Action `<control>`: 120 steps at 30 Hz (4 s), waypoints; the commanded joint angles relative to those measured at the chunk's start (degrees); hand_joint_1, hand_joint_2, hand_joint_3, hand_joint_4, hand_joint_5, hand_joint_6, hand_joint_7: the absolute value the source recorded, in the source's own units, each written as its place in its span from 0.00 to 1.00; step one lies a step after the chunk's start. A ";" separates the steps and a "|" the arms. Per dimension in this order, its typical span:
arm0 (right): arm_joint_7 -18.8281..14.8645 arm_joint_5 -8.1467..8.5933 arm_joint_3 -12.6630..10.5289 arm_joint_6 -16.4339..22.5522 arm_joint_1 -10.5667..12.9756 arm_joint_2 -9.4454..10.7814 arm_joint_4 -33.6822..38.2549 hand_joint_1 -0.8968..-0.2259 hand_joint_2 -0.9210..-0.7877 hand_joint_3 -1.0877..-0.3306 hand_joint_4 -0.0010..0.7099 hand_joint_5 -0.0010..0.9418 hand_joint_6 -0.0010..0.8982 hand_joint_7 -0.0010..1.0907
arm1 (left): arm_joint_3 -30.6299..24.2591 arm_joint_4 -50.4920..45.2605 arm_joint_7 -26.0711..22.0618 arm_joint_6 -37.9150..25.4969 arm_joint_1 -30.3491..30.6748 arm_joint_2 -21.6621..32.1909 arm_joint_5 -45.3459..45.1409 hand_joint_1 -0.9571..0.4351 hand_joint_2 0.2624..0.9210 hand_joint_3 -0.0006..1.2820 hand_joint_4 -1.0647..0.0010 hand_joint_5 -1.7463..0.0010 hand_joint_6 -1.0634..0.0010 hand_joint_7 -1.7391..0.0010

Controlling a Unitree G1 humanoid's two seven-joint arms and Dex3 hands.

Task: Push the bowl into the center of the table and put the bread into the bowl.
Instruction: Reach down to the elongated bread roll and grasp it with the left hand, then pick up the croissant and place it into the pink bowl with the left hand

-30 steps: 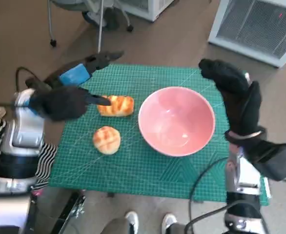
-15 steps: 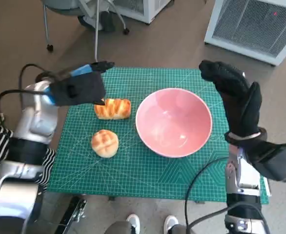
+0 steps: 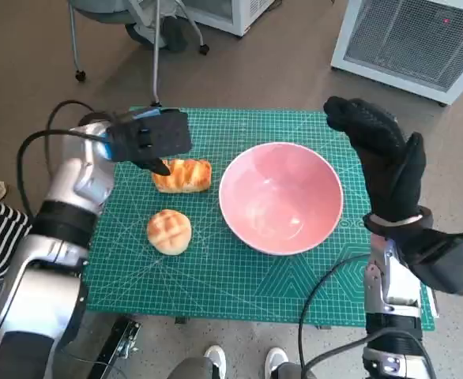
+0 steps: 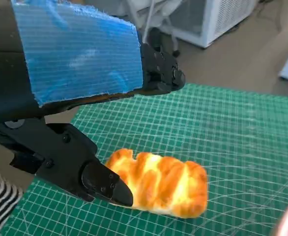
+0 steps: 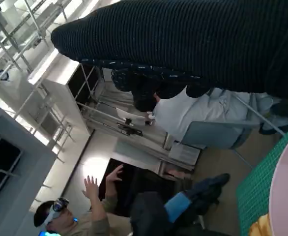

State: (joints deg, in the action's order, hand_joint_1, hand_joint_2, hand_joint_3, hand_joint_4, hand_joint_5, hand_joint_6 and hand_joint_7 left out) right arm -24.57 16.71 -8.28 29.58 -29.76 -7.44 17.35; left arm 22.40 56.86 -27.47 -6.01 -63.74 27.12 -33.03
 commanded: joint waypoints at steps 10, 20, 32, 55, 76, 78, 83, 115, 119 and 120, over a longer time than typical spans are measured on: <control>0.90 0.36 -0.77 -0.46 1.73 0.35 0.88 0.25 0.00 0.50 0.28 0.00 0.16 0.33 | 4.93 12.18 3.89 1.53 -4.38 -3.89 -3.51 0.57 0.72 0.00 0.95 1.00 0.78 1.00; 1.69 0.33 -0.58 -0.76 2.01 0.63 0.52 0.25 0.00 0.52 0.28 0.00 0.16 0.34 | 6.93 16.50 6.24 2.03 -4.14 -6.77 -4.47 0.51 0.72 0.00 0.94 1.00 0.78 1.00; 1.87 0.03 -0.42 -0.71 2.51 0.88 0.18 0.26 0.00 0.52 0.28 0.00 0.16 0.34 | 7.42 18.69 11.12 1.96 -1.95 -10.03 -4.60 0.56 0.72 0.00 0.86 0.98 0.73 0.99; 1.91 0.03 -0.57 -1.18 4.02 0.32 -1.85 0.26 0.00 0.52 0.28 0.00 0.16 0.35 | 11.87 20.43 24.14 7.51 3.55 -11.76 -8.95 0.80 0.91 0.03 0.40 0.45 0.35 0.78; 1.94 0.26 -0.51 -1.35 4.17 0.60 -1.75 0.26 0.00 0.52 0.28 0.00 0.16 0.35 | 12.96 20.93 25.31 8.16 4.39 -11.11 -10.06 0.69 0.99 0.04 0.34 0.34 0.38 0.35; 1.98 0.21 -0.45 -1.38 4.24 0.64 -1.84 0.26 0.00 0.52 0.28 0.00 0.15 0.35 | 12.76 20.89 25.27 8.15 4.18 -10.97 -9.87 0.69 0.99 0.04 0.34 0.34 0.38 0.35; 1.98 0.19 -0.38 -1.40 4.35 0.67 -1.95 0.26 0.00 0.52 0.28 0.00 0.15 0.35 | 12.01 20.59 25.07 8.21 3.23 -10.43 -9.23 0.69 1.00 0.03 0.32 0.33 0.38 0.37; 1.61 0.52 -0.04 -1.70 4.35 0.58 -1.65 0.27 0.00 0.51 0.28 0.00 0.14 0.35 | -8.56 -22.17 24.39 15.93 9.46 -1.86 7.25 0.69 0.98 0.01 0.20 0.41 0.38 0.38; 1.56 0.52 -0.12 -1.49 4.28 0.47 -1.41 0.27 0.00 0.51 0.28 0.00 0.14 0.35 | -9.32 -30.75 23.29 14.99 12.50 -1.83 7.45 0.69 0.98 0.01 0.20 0.42 0.38 0.37; 1.55 0.54 -0.13 -1.49 4.27 0.45 -1.37 0.27 0.00 0.51 0.28 0.00 0.14 0.35 | -9.44 -32.30 22.96 14.75 13.08 -1.89 7.46 0.69 0.97 0.01 0.20 0.42 0.38 0.37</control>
State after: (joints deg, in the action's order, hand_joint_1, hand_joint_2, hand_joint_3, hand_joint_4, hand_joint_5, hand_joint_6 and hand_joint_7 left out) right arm -22.86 17.60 -8.52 28.68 -26.56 -6.71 15.21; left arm 13.99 33.45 -2.84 9.43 -54.89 24.67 -26.57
